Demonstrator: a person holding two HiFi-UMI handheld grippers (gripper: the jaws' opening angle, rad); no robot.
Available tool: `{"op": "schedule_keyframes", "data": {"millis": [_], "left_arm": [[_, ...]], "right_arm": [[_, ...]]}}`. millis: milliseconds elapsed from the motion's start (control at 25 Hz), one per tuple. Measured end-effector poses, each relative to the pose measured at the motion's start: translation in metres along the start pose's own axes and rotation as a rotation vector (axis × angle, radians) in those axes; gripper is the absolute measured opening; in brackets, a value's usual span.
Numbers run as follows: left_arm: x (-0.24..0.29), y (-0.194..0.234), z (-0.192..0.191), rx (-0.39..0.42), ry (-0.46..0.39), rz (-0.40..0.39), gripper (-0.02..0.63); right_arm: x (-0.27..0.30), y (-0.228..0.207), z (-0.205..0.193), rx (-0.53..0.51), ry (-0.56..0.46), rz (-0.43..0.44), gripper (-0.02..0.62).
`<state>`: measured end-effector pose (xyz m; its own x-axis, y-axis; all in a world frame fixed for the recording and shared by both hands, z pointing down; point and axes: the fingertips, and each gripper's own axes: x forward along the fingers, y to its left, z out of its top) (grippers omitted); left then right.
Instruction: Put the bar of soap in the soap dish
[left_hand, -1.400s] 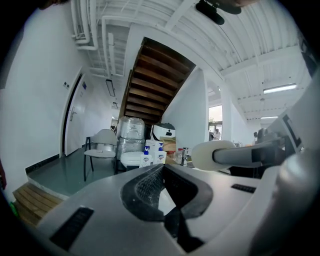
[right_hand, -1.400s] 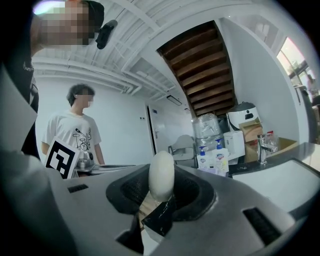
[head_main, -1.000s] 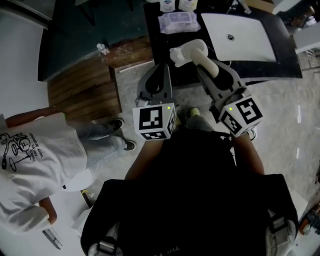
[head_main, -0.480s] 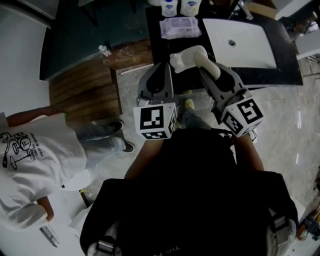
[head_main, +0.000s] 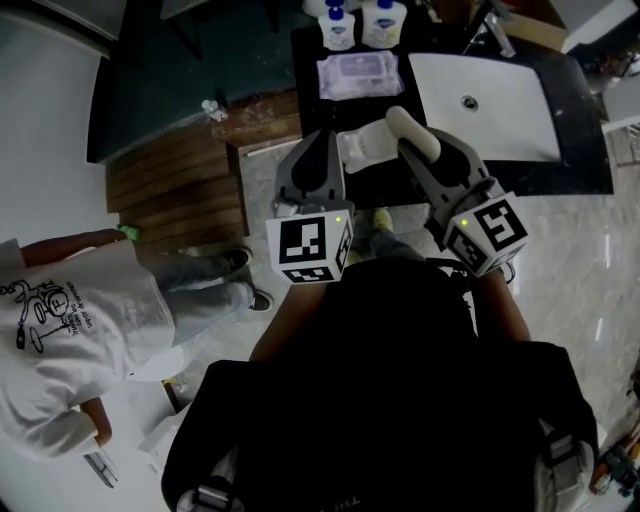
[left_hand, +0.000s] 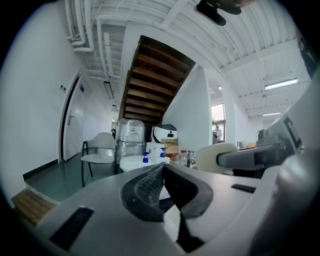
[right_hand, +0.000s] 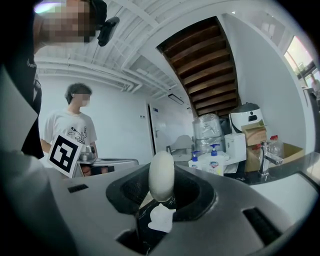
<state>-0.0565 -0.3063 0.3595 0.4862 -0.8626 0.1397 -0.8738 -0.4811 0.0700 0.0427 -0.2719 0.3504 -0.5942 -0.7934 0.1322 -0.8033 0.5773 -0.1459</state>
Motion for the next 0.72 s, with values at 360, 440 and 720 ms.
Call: {"op": "schedule_keyframes", "data": {"millis": [360, 440, 720], "left_arm": [[0.033, 0.007, -0.006, 0.012, 0.034, 0.046, 0.003], [0.038, 0.008, -0.008, 0.016, 0.043, 0.055, 0.003], [0.056, 0.011, -0.014, 0.020, 0.074, 0.086, 0.003]], "right_arm": [[0.020, -0.033, -0.003, 0.009, 0.017, 0.055, 0.117], [0.024, -0.038, -0.003, 0.015, 0.017, 0.075, 0.117], [0.037, -0.059, -0.009, 0.023, 0.037, 0.133, 0.118]]}}
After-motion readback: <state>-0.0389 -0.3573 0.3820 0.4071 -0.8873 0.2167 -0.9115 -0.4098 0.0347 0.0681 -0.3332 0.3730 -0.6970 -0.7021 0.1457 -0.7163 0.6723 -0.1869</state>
